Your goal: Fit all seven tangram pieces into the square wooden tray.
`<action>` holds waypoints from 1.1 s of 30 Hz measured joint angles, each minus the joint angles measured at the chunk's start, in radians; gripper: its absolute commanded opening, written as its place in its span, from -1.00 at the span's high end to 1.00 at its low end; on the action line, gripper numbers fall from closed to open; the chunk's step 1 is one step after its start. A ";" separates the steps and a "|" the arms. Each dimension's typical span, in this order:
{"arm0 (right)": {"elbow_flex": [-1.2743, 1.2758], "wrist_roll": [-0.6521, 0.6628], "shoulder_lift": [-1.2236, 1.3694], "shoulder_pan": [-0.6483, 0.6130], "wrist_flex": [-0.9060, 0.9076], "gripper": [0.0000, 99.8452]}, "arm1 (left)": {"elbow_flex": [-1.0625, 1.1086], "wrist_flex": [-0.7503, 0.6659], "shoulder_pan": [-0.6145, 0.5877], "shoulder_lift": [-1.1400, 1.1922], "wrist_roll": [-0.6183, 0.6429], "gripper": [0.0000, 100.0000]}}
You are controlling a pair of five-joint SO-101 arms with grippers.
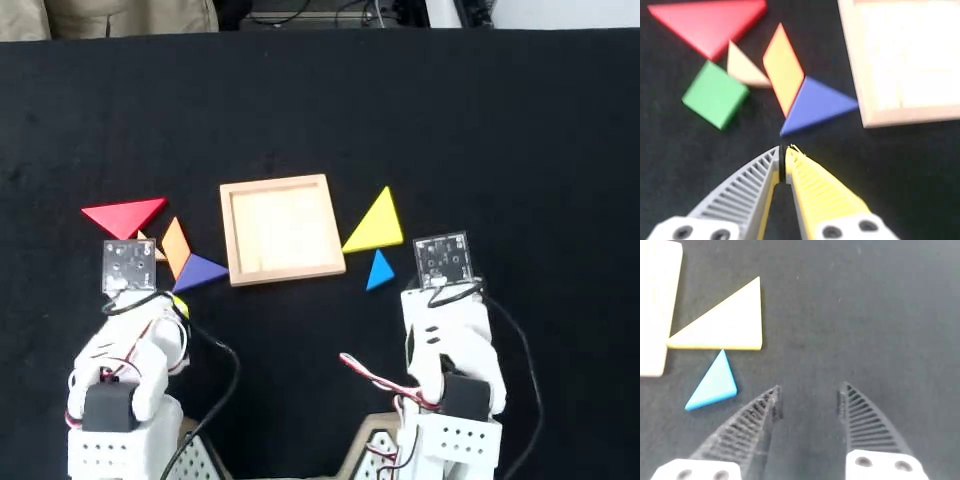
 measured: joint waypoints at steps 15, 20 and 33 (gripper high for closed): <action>-0.321 0.041 0.000 -0.020 0.158 0.58 | 0.100 -0.465 -0.109 0.002 -0.046 0.69; -0.457 0.025 0.149 -0.127 0.209 0.58 | 0.078 -0.334 -0.034 0.002 -0.060 0.68; -1.036 -0.446 1.174 -0.144 0.215 0.57 | -0.144 -0.288 -0.026 0.316 -0.061 0.67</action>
